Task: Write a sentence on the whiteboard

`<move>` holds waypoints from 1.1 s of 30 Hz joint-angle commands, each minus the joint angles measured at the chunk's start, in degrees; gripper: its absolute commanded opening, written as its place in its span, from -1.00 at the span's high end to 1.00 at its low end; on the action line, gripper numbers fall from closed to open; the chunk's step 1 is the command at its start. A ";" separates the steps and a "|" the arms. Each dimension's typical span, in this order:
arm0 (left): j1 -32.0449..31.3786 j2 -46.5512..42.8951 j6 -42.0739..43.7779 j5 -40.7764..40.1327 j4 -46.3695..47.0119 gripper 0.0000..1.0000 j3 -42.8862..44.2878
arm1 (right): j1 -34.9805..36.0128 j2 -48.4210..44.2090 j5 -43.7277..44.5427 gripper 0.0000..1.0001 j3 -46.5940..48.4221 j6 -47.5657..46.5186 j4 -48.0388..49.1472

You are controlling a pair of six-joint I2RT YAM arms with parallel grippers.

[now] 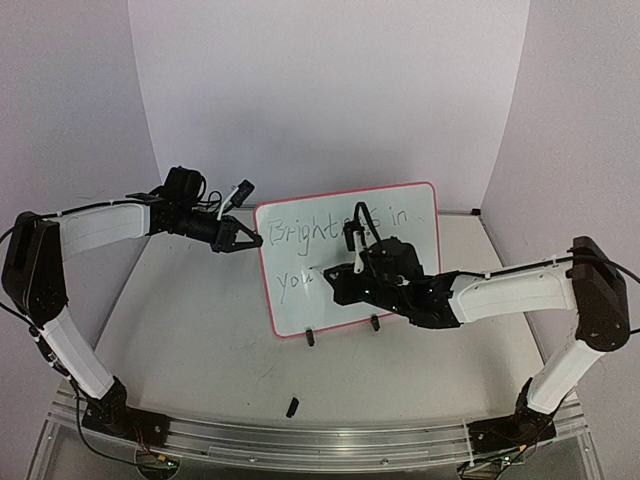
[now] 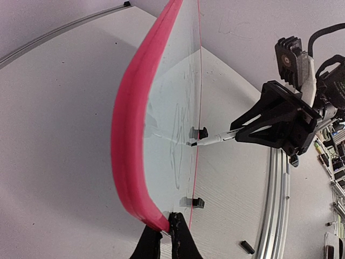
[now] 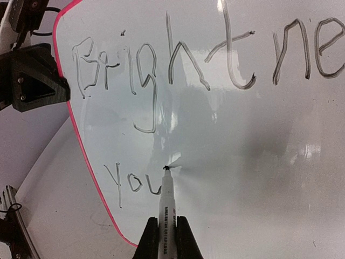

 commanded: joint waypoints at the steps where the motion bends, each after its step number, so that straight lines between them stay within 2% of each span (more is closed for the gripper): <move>1: -1.23 0.56 7.09 -4.86 -2.02 1.00 0.11 | -0.19 -1.07 4.67 1.00 1.04 0.11 -2.37; 20: -1.31 0.58 7.00 -4.86 -2.15 1.00 0.11 | -0.21 -0.84 0.00 1.00 -2.68 2.99 -3.15; 33: -1.32 0.60 6.99 -4.86 -2.12 1.00 0.13 | -0.22 -1.11 0.80 1.00 -1.22 2.48 -1.20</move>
